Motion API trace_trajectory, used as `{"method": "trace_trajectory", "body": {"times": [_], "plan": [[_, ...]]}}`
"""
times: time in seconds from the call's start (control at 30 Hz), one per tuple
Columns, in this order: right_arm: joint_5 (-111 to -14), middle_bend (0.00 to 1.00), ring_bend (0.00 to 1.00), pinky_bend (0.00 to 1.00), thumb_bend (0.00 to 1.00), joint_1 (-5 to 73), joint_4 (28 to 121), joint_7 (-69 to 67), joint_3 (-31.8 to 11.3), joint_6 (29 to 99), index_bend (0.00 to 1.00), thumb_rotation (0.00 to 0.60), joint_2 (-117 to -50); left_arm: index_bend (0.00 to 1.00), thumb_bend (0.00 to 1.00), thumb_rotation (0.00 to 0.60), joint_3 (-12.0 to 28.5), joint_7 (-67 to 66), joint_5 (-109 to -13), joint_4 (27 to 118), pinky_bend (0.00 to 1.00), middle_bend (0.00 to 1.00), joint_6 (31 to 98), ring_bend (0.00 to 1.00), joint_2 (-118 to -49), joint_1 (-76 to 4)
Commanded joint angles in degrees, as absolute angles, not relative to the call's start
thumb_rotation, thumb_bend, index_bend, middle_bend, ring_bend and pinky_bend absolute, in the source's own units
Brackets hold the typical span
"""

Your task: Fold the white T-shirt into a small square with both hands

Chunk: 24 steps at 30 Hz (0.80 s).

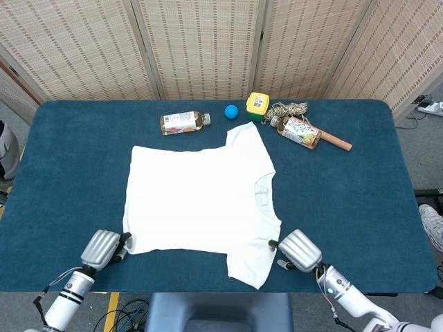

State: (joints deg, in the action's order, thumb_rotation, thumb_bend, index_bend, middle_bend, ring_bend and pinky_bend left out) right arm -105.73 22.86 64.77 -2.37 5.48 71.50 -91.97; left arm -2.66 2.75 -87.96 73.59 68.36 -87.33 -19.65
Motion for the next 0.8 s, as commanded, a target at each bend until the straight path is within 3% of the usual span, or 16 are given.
{"method": "trace_trajectory", "body": {"times": [0.03,0.47,0.8], "plan": [[-105.4,0.89,0.93,0.99,0.2,23.1,64.4,-2.4,5.7,71.2,0.49,0.6,-92.2,0.62,0.55,0.6,-2.7,2.9,-87.9,73.4,0.99,0.93,68.4,0.87,-87.3,-19.6],[-104.0,0.89,0.93,0.99,0.21,24.8,63.3,-1.8,6.0,69.7,0.5,0.6,-94.1,0.62,0.55,0.6,-2.7,3.3,-87.7,72.6,0.99,0.93,68.5,0.87,-87.5,-19.4],[-103.1,0.89,0.94,0.99,0.29,26.1,62.8,-2.1,5.9,69.1,0.51,0.6,-95.4,0.62,0.55,0.6,-2.7,3.6,-87.7,72.4,0.99,0.93,68.6,0.87,-87.6,-19.3]]}}
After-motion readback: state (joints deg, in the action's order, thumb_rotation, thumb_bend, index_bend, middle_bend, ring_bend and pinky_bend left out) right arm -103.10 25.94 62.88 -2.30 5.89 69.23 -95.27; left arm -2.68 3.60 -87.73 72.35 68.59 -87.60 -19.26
